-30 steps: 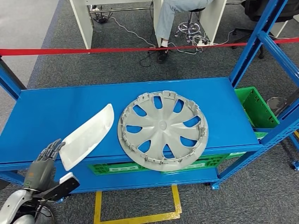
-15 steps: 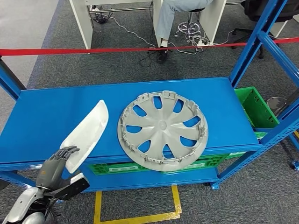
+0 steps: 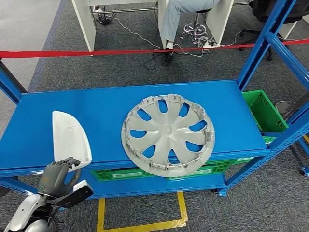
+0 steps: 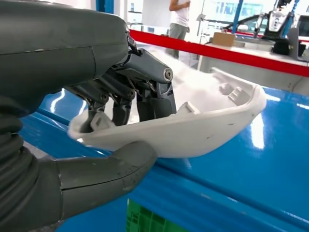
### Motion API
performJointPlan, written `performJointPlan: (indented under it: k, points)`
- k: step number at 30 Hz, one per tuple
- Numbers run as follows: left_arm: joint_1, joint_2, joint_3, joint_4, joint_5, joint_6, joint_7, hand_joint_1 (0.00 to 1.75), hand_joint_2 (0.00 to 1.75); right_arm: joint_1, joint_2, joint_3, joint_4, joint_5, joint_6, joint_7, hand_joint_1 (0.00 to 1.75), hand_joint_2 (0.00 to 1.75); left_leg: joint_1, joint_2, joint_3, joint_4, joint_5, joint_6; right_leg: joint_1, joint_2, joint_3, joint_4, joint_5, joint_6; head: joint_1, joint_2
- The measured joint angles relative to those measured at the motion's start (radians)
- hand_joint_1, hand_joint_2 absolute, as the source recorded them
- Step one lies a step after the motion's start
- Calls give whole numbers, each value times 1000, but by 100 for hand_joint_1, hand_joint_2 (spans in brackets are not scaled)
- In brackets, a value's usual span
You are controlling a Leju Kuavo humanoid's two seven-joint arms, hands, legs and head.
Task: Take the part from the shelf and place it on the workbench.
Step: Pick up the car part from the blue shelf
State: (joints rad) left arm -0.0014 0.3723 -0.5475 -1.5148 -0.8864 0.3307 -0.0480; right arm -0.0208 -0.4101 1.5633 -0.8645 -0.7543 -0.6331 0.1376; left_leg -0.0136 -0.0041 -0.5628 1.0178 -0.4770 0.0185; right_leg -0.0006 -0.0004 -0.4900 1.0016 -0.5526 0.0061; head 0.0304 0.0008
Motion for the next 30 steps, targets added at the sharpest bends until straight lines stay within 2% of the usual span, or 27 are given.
performJointPlan:
  k: [8,13,26,30]
  points:
    - [1,6,50,-11,-9,105,-17,175,175,0,4,0,19,-28,8,-39,0,175,0,0,0,0,0,0,0,0,0,0,0,0,0,0]
    - [-9,15,83,-47,-48,220,-33,175,175,0,11,0,45,-47,18,-69,0,175,0,0,0,0,0,0,0,0,0,0,0,0,0,0]
    - [-23,31,106,-90,-52,229,-32,175,175,1,24,0,72,-53,20,-76,0,175,0,0,0,0,0,0,0,0,0,0,0,0,0,0]
    - [-28,39,112,-107,-102,282,-43,158,175,1,25,0,74,-59,23,-85,0,175,0,0,0,0,0,0,0,0,-1,0,0,0,0,0]
